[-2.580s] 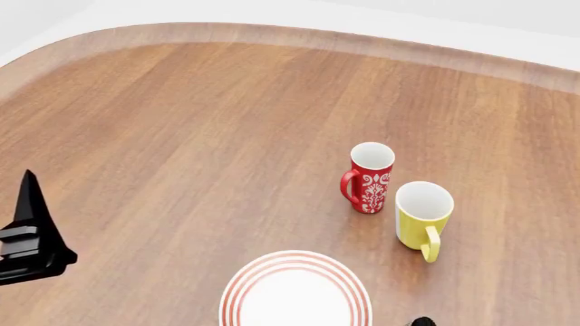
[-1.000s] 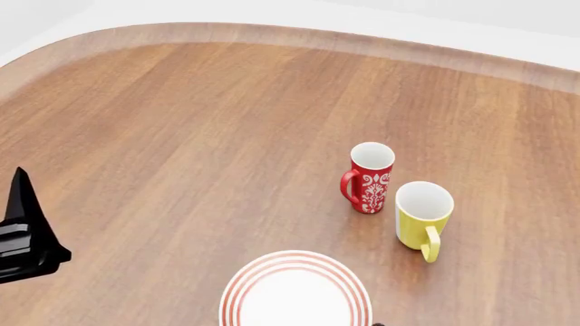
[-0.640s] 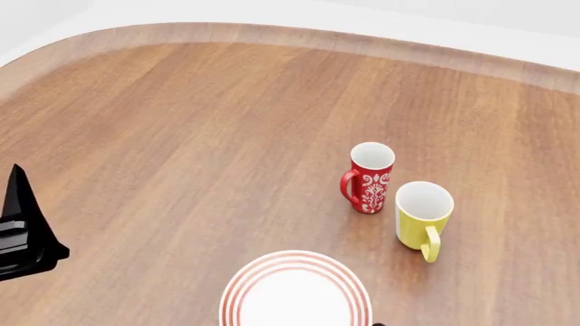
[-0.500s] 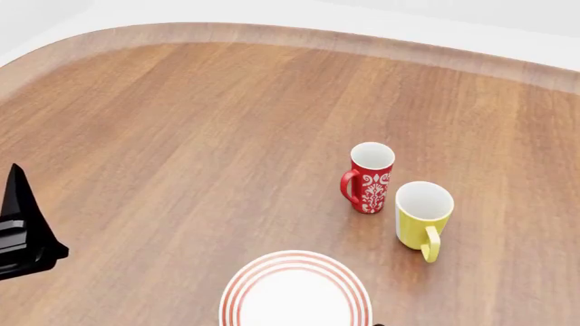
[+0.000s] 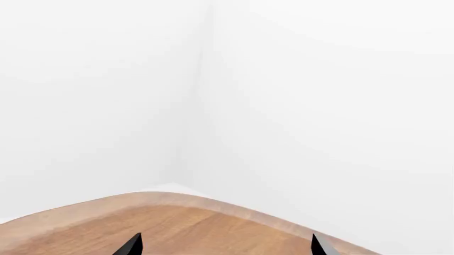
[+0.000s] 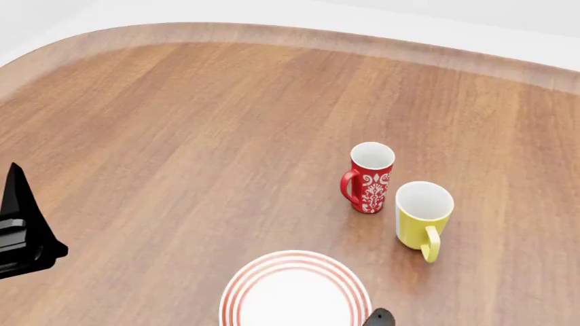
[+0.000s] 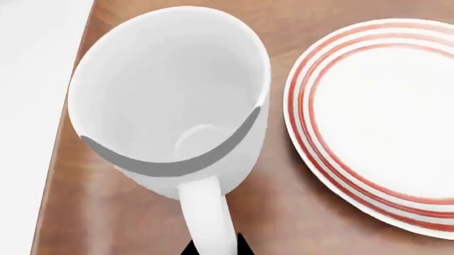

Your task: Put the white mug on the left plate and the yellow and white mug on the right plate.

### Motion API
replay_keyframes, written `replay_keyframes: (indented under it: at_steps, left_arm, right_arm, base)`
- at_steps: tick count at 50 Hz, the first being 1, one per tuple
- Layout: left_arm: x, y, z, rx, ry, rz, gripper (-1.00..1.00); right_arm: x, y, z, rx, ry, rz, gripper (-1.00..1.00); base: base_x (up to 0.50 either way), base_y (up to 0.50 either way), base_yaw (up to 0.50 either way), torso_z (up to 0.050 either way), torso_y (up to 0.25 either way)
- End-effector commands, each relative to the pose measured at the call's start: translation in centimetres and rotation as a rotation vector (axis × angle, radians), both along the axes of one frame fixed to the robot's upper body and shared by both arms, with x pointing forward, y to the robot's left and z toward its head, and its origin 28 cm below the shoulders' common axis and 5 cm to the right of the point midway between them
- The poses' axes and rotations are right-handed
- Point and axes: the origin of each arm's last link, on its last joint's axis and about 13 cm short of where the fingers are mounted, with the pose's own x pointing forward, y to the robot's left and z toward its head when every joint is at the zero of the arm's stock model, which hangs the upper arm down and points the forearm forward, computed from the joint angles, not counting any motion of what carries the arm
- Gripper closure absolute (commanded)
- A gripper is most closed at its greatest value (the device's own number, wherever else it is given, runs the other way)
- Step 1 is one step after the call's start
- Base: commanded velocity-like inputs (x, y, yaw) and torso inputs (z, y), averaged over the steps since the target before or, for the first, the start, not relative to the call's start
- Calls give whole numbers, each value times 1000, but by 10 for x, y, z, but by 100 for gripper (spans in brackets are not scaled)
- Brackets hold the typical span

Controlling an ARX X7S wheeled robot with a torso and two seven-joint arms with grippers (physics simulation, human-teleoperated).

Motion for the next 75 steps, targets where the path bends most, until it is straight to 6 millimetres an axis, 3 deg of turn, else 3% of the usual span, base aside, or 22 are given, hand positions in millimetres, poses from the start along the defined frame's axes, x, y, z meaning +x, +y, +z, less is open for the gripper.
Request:
replay_keyframes:
  at_steps: [1, 12, 23, 41, 62, 75]
  left_arm:
    - [0, 0, 0, 0, -1, 2, -100]
    - [2, 0, 0, 1, -2, 0, -100]
    - [4, 0, -1, -2, -2, -1, -100]
    - [3, 2, 0, -5, -6, 2, -100]
    - [-1, 1, 2, -14, -8, 6, -100]
    - [0, 1, 2, -15, -7, 5, -100]
  right_arm:
    - [-1, 5, 30, 56, -141, 15, 100]
    - [8, -5, 52, 130, -298, -156, 100]
    - [17, -13, 59, 171, -347, -289, 100]
    - [41, -17, 40, 224, -255, -462, 100]
    - [65, -17, 19, 64, -109, -485, 100]
    - [73, -15, 25, 39, -93, -480, 100]
  base:
    - [0, 0, 0, 0, 0]
    - [0, 0, 0, 0, 0]
    - [0, 0, 0, 0, 0]
    - [0, 0, 0, 0, 1]
    - [0, 0, 0, 0, 0]
    - [0, 0, 0, 0, 1]
